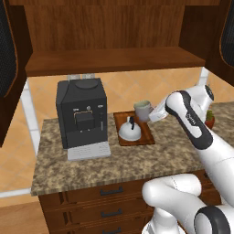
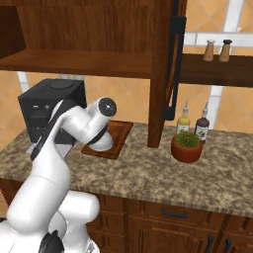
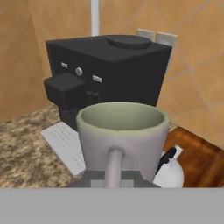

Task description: Pick the kettle from the counter and place it on the tray. Then pick the mug from the cabinet and place it on the tray. Then close the cabinet doors.

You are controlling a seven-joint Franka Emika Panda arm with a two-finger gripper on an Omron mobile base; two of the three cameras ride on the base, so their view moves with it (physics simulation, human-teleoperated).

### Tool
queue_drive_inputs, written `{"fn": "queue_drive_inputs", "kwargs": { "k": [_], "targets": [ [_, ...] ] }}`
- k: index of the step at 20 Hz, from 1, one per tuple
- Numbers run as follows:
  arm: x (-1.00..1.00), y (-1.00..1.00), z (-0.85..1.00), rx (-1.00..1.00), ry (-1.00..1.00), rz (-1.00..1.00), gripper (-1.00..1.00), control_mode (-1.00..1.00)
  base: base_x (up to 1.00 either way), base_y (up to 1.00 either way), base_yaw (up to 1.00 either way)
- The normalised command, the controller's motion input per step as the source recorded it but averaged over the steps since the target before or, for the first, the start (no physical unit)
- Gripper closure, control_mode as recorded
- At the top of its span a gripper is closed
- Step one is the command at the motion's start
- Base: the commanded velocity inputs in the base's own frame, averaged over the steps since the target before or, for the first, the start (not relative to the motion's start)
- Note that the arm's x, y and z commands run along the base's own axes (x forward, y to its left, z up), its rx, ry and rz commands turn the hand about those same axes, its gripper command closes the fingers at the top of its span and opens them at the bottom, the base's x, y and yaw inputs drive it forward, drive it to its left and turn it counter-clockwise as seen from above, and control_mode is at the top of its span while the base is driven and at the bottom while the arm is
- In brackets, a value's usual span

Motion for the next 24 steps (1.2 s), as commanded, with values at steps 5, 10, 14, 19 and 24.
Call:
{"fn": "queue_drive_inputs", "kwargs": {
  "k": [5, 10, 14, 19, 24],
  "targets": [
    [0.27, -0.31, -0.49, 0.00, 0.00, 0.06, 1.00, -1.00, 0.00, 0.00, 0.00],
    [0.26, -0.21, -0.60, 0.00, 0.00, 0.04, 1.00, -1.00, 0.00, 0.00, 0.00],
    [0.24, -0.28, -0.48, 0.08, 0.00, 0.06, 1.00, -1.00, 0.00, 0.00, 0.00],
    [0.20, -0.36, -0.39, 0.14, 0.00, 0.04, 1.00, -1.00, 0.00, 0.00, 0.00],
    [0.29, -0.30, -0.32, 0.18, 0.00, 0.01, 1.00, -1.00, 0.00, 0.00, 0.00]
  ]
}}
